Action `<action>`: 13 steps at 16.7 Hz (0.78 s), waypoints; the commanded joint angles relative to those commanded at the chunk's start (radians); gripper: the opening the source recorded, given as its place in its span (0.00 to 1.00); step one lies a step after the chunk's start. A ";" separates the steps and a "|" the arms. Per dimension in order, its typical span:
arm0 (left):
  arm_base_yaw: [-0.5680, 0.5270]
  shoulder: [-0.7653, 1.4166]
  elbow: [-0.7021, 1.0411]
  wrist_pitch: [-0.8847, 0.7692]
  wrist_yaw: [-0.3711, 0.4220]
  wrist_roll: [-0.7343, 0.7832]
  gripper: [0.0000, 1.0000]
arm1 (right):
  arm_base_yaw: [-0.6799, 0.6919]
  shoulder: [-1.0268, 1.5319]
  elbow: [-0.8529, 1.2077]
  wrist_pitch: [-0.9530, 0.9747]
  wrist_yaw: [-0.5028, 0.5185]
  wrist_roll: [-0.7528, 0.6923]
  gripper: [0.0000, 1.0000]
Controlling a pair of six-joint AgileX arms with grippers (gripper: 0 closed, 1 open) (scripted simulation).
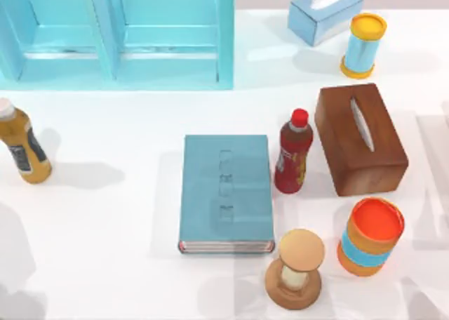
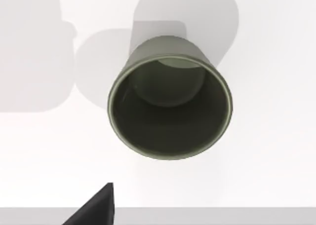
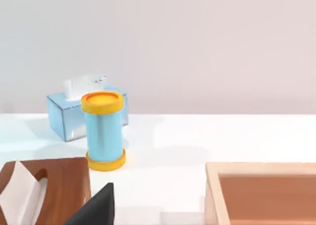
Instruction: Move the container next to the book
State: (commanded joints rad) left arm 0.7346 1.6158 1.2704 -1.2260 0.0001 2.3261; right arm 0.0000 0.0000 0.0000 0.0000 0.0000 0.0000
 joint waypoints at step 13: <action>0.004 0.115 -0.282 0.398 0.000 0.005 1.00 | 0.000 0.000 0.000 0.000 0.000 0.000 1.00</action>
State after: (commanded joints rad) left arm 0.7381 1.7309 0.9885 -0.8277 0.0003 2.3313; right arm 0.0000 0.0000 0.0000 0.0000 0.0000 0.0000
